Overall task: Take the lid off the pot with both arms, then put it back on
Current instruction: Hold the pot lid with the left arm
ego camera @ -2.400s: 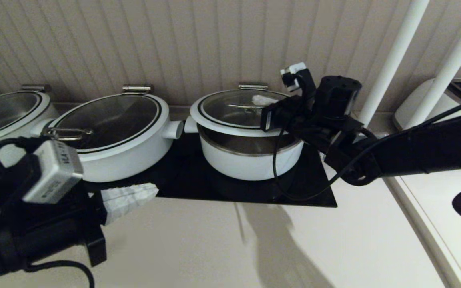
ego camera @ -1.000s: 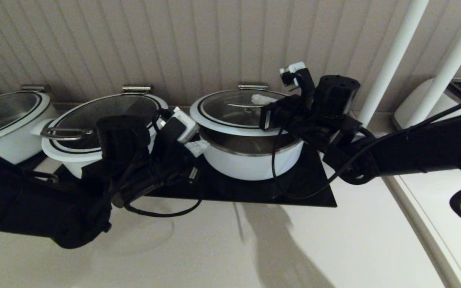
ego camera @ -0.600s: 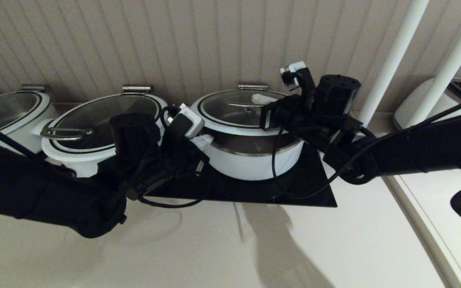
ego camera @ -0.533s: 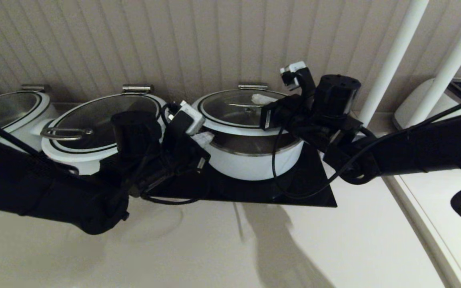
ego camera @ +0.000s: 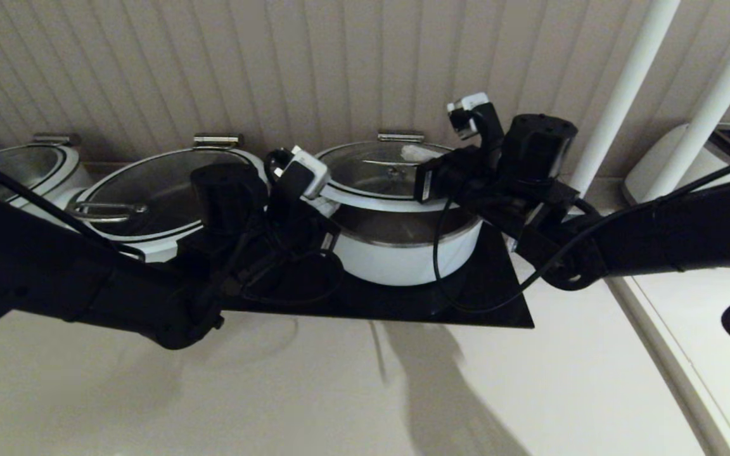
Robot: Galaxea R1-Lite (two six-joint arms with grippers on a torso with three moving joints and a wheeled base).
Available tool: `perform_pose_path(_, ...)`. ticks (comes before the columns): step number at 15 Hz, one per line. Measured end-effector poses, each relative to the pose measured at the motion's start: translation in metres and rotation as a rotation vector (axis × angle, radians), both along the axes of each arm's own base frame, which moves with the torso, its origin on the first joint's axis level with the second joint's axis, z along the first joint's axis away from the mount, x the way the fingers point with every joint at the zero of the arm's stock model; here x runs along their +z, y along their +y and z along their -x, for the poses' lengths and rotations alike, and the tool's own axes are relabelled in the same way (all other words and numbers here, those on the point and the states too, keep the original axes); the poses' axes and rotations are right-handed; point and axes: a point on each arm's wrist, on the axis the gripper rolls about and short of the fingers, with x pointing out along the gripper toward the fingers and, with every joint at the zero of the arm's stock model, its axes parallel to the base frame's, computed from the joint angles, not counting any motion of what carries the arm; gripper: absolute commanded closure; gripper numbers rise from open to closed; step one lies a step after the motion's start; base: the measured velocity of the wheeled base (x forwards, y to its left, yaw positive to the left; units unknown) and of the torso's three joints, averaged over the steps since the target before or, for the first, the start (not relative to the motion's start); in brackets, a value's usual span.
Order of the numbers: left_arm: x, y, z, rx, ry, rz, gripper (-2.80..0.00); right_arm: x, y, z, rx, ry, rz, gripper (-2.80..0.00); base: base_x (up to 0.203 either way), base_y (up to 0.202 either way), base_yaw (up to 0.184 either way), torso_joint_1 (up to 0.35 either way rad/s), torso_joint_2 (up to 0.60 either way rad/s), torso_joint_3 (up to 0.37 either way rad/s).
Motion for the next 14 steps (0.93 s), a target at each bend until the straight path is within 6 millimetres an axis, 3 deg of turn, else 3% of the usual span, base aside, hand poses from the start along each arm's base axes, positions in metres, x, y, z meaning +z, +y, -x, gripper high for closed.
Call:
perform_pose_path(9, 0.002, -0.002, -0.006, 0.027, -0.038, 0.029, 0.00, 0.002, -0.011, 0.015, -0.068, 0.024, -0.002, 0.00, 0.000, 0.000, 0.000, 0.000, 0.00, 0.000)
perform_pose_path(14, 0.001, -0.003, -0.006, 0.029, -0.033, 0.036, 0.00, 0.004, -0.046, 0.038, -0.130, 0.065, 0.018, 0.00, 0.000, 0.000, 0.000, 0.000, 0.00, 0.000)
